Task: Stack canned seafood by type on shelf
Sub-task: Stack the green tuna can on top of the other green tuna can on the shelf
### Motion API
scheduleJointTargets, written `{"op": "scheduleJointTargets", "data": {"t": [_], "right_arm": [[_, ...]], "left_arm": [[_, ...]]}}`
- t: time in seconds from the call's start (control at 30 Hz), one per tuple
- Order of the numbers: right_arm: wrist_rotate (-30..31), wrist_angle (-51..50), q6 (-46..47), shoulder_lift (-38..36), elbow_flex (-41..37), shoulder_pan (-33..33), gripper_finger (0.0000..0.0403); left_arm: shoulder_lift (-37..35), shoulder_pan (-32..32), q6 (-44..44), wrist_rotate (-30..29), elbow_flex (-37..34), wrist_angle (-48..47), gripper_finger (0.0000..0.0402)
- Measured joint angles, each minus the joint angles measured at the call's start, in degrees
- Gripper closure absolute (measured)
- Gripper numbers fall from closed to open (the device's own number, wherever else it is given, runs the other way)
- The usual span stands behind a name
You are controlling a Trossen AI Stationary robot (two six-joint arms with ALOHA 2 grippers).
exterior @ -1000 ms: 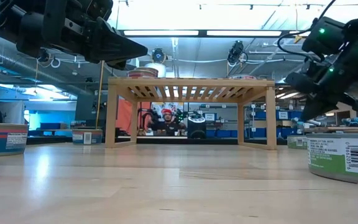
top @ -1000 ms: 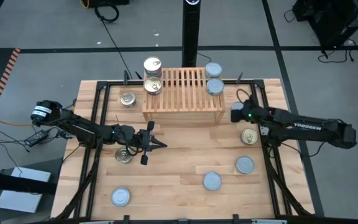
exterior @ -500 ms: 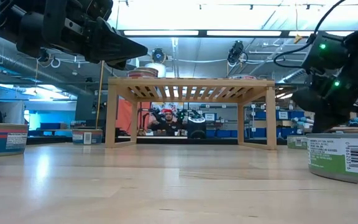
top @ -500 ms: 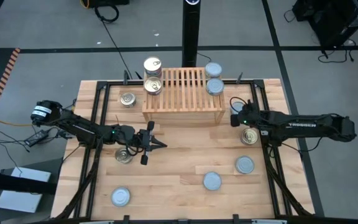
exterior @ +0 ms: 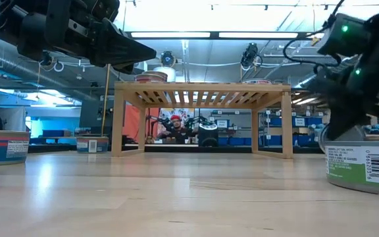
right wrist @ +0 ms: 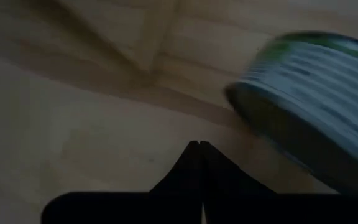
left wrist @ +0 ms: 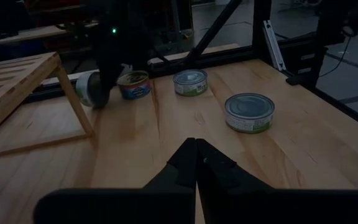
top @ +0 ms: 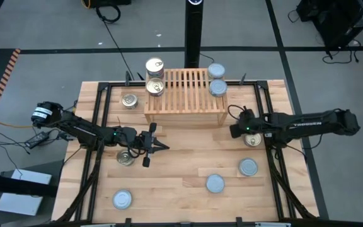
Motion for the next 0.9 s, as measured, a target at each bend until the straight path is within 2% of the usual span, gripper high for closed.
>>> {"op": "scheduleJointTargets", "data": {"t": [0.1, 0.23, 0.37, 0.67, 0.9], "right_arm": [[1.58, 0.6, -1.56, -0.05, 3.55, 3.11, 0.0403], [2.66, -0.49, -8.27, 0.13, 9.2, 6.29, 0.0402], [3.14, -7.43, -14.28, 0.32, 15.52, 6.98, 0.0389], [3.25, -32.17, -26.08, 5.15, 28.32, 4.36, 0.0282], [2.7, -42.49, -39.31, 13.27, 33.01, 0.47, 0.02]], "left_arm": [[0.0, 0.0, 0.01, 0.0, 0.0, 0.12, 0.0394], [0.0, 0.0, 0.01, 0.0, 0.0, 0.2, 0.0394], [0.0, 0.0, -0.01, 0.0, 0.0, 0.2, 0.0394], [0.0, 0.0, 0.0, 0.0, 0.0, 0.21, 0.0394], [0.0, 0.0, 0.01, 0.0, 0.0, 0.22, 0.0394]]}}
